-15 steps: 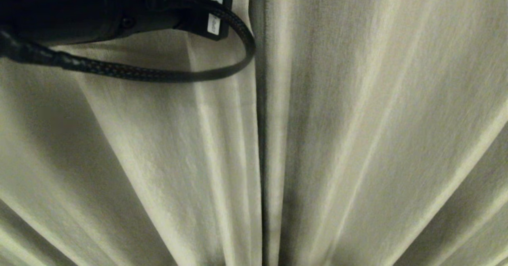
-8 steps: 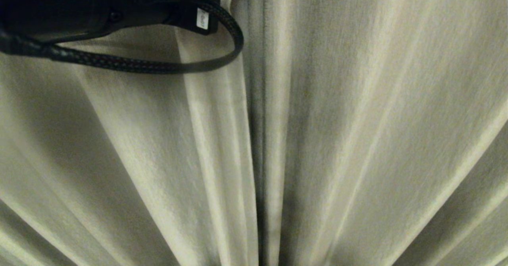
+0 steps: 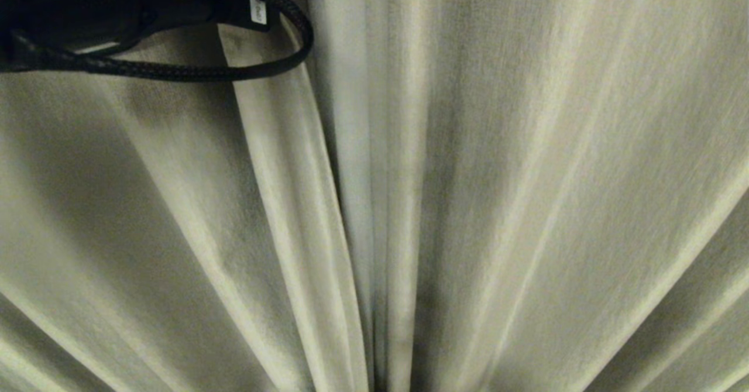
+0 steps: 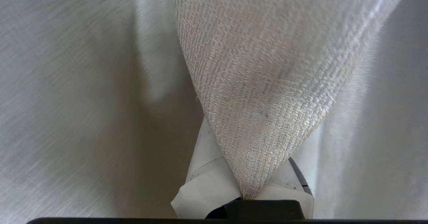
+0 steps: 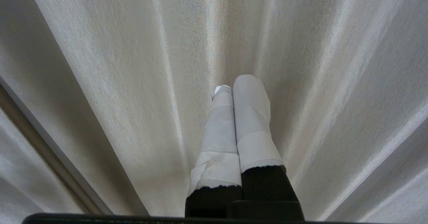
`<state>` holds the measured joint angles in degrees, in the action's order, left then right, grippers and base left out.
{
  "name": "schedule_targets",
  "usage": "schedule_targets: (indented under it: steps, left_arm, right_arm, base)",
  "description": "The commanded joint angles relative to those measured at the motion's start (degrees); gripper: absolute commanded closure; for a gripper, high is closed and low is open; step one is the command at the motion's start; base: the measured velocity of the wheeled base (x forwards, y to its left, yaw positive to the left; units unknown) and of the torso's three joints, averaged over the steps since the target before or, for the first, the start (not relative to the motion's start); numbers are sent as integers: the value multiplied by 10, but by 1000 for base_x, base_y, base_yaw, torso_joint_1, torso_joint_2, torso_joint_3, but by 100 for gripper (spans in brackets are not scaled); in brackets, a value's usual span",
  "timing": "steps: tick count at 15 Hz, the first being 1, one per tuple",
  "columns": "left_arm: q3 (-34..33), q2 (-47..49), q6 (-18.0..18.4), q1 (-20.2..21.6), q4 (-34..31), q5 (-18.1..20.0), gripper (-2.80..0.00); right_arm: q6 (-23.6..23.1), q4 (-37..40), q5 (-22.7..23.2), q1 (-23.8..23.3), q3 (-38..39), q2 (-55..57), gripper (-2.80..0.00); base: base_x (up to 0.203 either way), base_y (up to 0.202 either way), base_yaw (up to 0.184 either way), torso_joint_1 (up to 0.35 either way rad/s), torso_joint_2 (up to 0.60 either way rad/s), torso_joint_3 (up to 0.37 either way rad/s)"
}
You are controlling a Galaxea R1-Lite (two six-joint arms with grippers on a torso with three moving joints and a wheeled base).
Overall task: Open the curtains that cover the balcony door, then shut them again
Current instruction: Pull the outer curtains open on both sides
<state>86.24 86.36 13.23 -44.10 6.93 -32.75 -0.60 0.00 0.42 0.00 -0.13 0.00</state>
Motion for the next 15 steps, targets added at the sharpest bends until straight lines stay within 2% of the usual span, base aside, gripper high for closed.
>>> schedule_targets:
  steps: [1, 4, 11, 14, 15]
  left_arm:
    - [-44, -24, -1, 27, 35, 6, 0]
    - [-89, -48, -14, 56, 80, 18, 0]
    - [-119, -85, -26, 129, 81, 20, 0]
    - [-143, -101, -46, 164, 81, 22, 0]
    - [-148, -105, -51, 179, 81, 34, 0]
  right_arm:
    - [0, 0, 0, 0, 0, 0, 0]
    - [0, 0, 0, 0, 0, 0, 0]
    - [0, 0, 0, 0, 0, 0, 0]
    - [0, 0, 0, 0, 0, 0, 0]
    - [0, 0, 0, 0, 0, 0, 0]
  base:
    - [0, 0, 0, 0, 0, 0]
    - [0, 0, 0, 0, 0, 0]
    - [0, 0, 0, 0, 0, 0]
    - [0, 0, 0, 0, 0, 0]
    - [0, 0, 0, 0, 0, 0]
